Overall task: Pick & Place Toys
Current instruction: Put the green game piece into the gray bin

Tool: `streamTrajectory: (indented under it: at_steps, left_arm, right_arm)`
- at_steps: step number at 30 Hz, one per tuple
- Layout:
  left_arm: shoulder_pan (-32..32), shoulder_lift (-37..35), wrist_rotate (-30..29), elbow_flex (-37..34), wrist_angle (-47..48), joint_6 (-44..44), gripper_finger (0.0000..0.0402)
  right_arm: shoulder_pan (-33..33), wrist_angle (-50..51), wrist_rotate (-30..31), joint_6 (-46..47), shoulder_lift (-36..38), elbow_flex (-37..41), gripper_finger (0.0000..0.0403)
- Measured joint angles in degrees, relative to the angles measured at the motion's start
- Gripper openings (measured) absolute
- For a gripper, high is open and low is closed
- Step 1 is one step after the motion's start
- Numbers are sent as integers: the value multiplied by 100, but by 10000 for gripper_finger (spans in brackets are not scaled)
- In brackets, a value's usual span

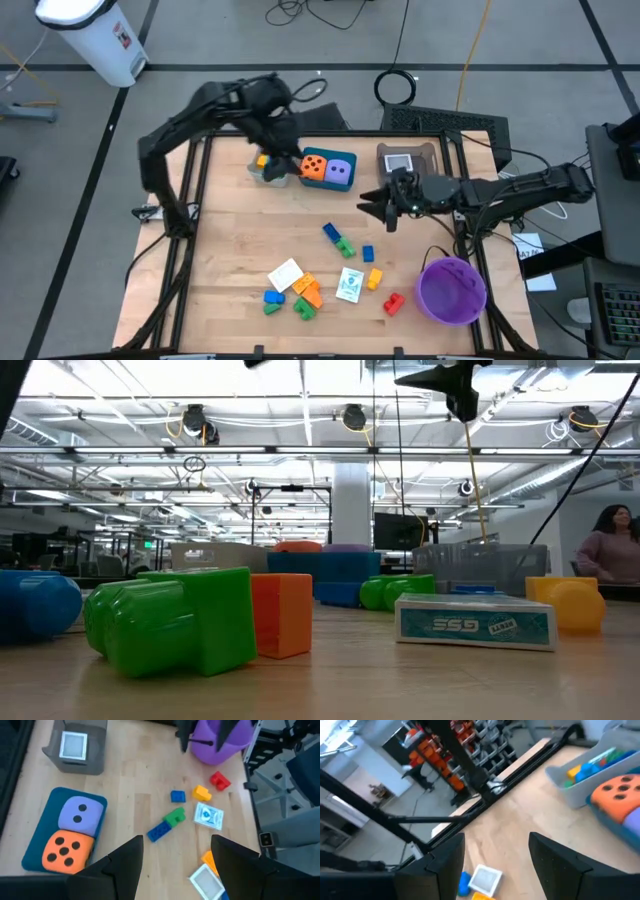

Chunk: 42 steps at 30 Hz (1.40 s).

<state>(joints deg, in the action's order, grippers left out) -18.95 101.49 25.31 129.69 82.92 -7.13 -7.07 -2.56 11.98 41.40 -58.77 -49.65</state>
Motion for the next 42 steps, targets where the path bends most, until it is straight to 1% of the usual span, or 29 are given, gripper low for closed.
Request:
streamTrajectory:
  at_steps: [4, 8, 12, 16, 18, 20, 22, 27, 30, 35, 42]
  left_arm:
    - [404, -434, -434, -18, -35, 446, 241]
    - [931, -787, -1060, -182, -63, 861, 241]
    - [1476, -1012, -1736, -497, -156, 1313, 241]
    - [1965, -1174, -2108, -1027, -522, 1750, 241]
    - [2187, -1174, -2220, -1294, -752, 1921, 241]
    - [2385, -1147, -2332, -1506, -876, 2088, 241]
    - [2552, -1145, -2386, -1765, -1230, 2228, 241]
    - [2849, -1116, -2392, -2466, -2079, 2536, 241]
    - [2953, -1136, -2389, -2735, -2345, 2754, 241]
    - [3076, -1127, -2392, -2920, -2356, 3017, 241]
    - [3135, -1131, -2540, -2920, -2367, 3034, 241]
  right_arm:
    - [-203, -4, -24, 134, -341, 0, 212]
    - [-474, 10, -30, 147, -801, 0, 212]
    - [-745, 250, -33, 151, -1277, 0, 212]
    - [-900, 599, -31, 415, -1695, -1, 212]
    - [-920, 837, -23, 487, -1904, 0, 212]
    - [-918, 808, -9, 566, -2152, 0, 212]
    - [-918, 845, 44, 740, -2385, 0, 212]
    - [-900, 815, 336, 1218, -2966, 0, 212]
    - [-872, 862, 447, 1396, -3234, 0, 212]
    - [-855, 614, 448, 1470, -3569, -1, 212]
    - [-834, 149, 447, 1297, -3888, 0, 212]
